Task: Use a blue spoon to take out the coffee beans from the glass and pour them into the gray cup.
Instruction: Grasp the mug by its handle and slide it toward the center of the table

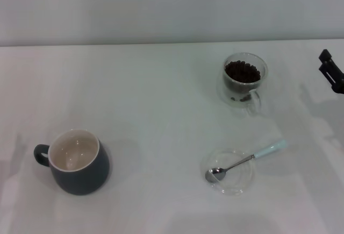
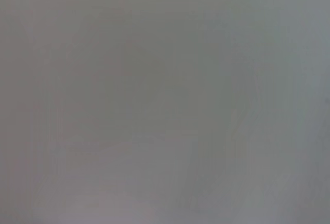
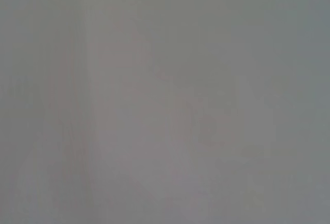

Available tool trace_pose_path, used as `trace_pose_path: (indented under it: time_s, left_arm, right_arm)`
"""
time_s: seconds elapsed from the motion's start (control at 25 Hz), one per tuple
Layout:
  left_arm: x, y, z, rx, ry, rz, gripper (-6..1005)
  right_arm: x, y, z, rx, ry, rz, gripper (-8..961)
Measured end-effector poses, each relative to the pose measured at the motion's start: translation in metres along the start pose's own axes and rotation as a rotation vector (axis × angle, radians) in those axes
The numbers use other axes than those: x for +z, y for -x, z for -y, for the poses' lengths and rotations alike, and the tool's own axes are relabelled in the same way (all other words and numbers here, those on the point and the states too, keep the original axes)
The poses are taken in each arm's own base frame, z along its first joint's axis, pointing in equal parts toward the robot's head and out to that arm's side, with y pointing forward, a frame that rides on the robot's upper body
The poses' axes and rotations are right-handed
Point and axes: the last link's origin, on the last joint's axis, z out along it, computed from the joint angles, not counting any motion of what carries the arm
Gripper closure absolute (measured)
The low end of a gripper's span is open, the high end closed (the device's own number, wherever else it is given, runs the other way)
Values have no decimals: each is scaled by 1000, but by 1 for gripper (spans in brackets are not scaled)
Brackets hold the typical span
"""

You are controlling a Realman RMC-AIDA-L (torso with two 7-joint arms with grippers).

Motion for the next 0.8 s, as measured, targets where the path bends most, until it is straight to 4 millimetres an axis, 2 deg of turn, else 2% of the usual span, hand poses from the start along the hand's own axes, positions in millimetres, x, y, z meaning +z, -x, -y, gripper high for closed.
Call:
trace_pose_path:
  time_s: [0.08,0.52,0.8]
  left_arm:
    - [-4,-1,2,3,-2,-7,121]
    - [-57,-6,17,103,65,-4,123]
    - [-69,0,24,185,124,72,123]
  right_arm:
    - [-1,0,1,3,-4,1,156]
    - [-3,-2,3,10,-13,-8,156]
    - [-2,-1,6,-1,-19,-11,155]
